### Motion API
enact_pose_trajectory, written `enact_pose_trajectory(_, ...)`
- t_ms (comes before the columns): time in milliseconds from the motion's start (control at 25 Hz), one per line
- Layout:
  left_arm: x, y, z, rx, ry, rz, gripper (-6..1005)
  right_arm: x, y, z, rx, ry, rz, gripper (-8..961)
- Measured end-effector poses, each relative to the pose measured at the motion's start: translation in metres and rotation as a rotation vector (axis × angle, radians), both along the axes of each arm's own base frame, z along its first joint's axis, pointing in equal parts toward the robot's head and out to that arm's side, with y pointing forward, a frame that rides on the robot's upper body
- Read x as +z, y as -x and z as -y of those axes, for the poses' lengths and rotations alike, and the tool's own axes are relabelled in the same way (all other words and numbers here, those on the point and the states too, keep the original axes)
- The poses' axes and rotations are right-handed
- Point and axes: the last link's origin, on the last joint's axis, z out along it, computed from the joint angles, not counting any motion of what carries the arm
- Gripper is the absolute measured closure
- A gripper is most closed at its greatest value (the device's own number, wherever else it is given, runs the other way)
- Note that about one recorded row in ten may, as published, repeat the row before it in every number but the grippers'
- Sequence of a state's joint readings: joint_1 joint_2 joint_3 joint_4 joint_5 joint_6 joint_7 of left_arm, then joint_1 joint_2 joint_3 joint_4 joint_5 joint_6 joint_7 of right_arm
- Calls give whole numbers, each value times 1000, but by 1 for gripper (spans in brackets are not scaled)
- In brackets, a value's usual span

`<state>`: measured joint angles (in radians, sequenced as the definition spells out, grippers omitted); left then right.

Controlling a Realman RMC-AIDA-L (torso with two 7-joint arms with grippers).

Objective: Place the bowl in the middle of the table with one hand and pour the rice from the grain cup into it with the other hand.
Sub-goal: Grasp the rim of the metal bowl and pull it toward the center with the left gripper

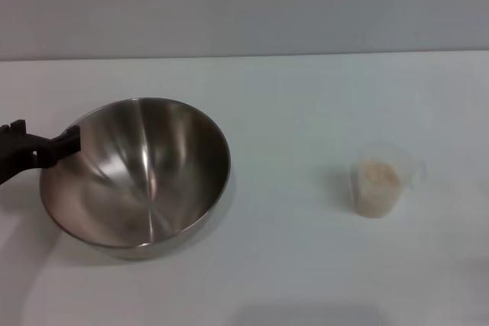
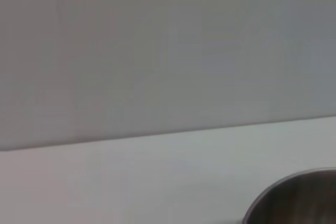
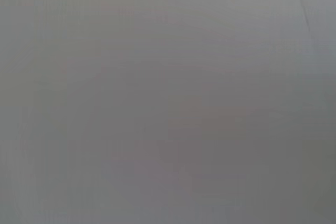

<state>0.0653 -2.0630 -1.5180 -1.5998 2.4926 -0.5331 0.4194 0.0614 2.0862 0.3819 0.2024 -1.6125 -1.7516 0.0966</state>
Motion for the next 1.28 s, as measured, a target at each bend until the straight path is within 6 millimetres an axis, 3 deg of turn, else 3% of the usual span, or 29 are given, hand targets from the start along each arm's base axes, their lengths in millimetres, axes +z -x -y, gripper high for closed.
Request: enact_pose_trajectory(1280, -15, 9, 2, 40, 89, -9, 281, -1, -1, -1, -7, 9, -3, 133)
